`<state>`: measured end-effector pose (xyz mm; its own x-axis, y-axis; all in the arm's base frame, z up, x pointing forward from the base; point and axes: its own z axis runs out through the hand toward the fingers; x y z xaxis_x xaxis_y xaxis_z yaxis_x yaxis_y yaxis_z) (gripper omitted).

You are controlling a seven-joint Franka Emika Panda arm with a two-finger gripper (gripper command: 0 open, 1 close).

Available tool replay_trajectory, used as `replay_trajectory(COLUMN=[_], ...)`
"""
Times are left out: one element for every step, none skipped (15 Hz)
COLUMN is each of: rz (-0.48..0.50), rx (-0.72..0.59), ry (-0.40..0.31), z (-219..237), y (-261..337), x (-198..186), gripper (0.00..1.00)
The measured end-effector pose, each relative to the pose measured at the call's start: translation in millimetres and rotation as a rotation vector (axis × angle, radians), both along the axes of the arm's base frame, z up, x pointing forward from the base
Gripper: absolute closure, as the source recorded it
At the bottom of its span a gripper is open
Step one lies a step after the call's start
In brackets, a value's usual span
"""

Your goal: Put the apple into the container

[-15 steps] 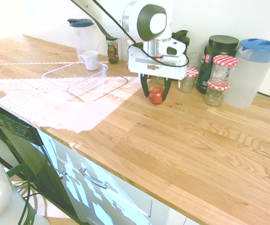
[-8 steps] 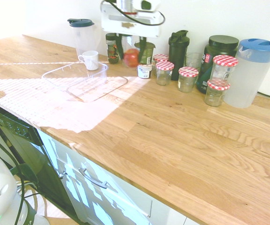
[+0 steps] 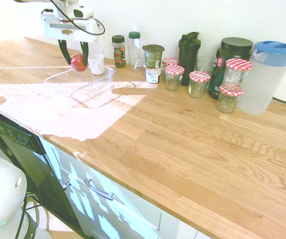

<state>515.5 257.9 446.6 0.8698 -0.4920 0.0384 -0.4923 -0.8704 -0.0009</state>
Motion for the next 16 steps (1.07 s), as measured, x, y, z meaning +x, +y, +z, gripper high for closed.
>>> replay_trajectory(rz=[-0.019,-0.036,-0.047,-0.055,-0.059,-0.062,-0.063,-0.064,-0.065,-0.068,-0.071,-0.073,-0.075,-0.077,-0.077,-0.077], rx=[-0.015,-0.024,-0.031,-0.03,-0.029,-0.029,-0.03,-0.029,-0.029,-0.028,-0.027,-0.027,-0.027,-0.025,-0.024,-0.02], ry=[0.002,0.009,0.017,0.023,0.027,0.031,0.034,0.032,0.031,0.028,0.026,0.025,0.023,0.02,0.016,0.007], z=[-17,-34,-50,-62,-70,-76,-78,-78,-77,-77,-77,-77,-77,-77,-75,-68], y=[2,-1,-6,-10,-11,-12,-12,-12,-13,-14,-16,-17,-18,-19,-19,-19], x=[5,13,20,25,28,30,30,31,32,33,34,34,35,36,36,36], gripper=[1.0,1.0,1.0,1.0,0.0,0.0,0.0,0.0,0.0,0.0,0.0,0.0,0.0,0.0,0.0,0.0])
